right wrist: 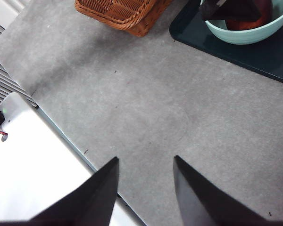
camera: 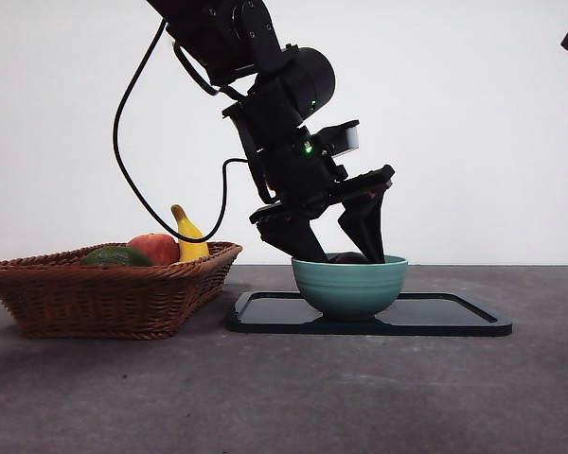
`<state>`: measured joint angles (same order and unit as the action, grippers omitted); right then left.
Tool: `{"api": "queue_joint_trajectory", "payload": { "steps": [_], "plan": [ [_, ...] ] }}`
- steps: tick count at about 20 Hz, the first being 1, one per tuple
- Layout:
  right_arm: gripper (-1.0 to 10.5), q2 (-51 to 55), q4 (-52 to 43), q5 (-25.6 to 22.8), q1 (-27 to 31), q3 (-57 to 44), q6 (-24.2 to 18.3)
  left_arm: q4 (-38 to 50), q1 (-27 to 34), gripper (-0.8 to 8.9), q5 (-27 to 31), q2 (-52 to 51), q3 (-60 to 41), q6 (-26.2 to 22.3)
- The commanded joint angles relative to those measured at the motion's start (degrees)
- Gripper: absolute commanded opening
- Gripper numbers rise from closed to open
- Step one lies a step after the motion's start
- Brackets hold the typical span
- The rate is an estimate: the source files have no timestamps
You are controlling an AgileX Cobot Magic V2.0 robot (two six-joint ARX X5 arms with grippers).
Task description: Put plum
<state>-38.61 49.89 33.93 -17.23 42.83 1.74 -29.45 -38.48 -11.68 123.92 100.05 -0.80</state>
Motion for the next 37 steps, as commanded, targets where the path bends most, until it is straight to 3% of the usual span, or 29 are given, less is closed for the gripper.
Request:
{"api": "queue_joint_trajectory", "payload": {
  "steps": [1,4,6,11,20,26,30,37],
  "plan": [
    [1.8,-0.20,-0.52,0.22,-0.24,0.39,-0.26,-0.68,-0.76,3.75,0.17,2.49,1.60,-0.90],
    [1.8,-0.20,-0.52,0.22,-0.24,0.39,-0.26,-0.79,-0.94,3.39,0.20,2.49,1.60,-1.40],
    [1.8,-0.20,-0.52,0.22,-0.24,0.39,-0.26,-0.85,-0.98,2.37,0.20,2.49,1.60,-1.42],
    [1.8,-0.20,-0.52,0.20,-0.24,0.39,-0.26,-1.79,-0.85,2.35,0.17,2.05,3.13,-1.38],
    [1.8,-0.20,-0.55,0.17,-0.24,0.39,-0.28,-21.92,1.95,2.35,0.09,0.83,30.23,-1.51],
    [1.8,-0.20,-0.57,0.17,-0.24,0.39,-0.35,-29.94,8.52,2.34,0.02,-9.62,31.76,-3.10],
    [1.8,-0.20,-0.61,0.15,-0.24,0.39,-0.52,-34.32,14.47,2.11,-4.31,-15.58,31.76,-3.19],
    [1.8,-0.20,-1.20,0.13,-0.24,0.39,-0.55,-45.68,22.23,2.08,-14.78,-20.46,31.32,-7.85]
  ]
}}
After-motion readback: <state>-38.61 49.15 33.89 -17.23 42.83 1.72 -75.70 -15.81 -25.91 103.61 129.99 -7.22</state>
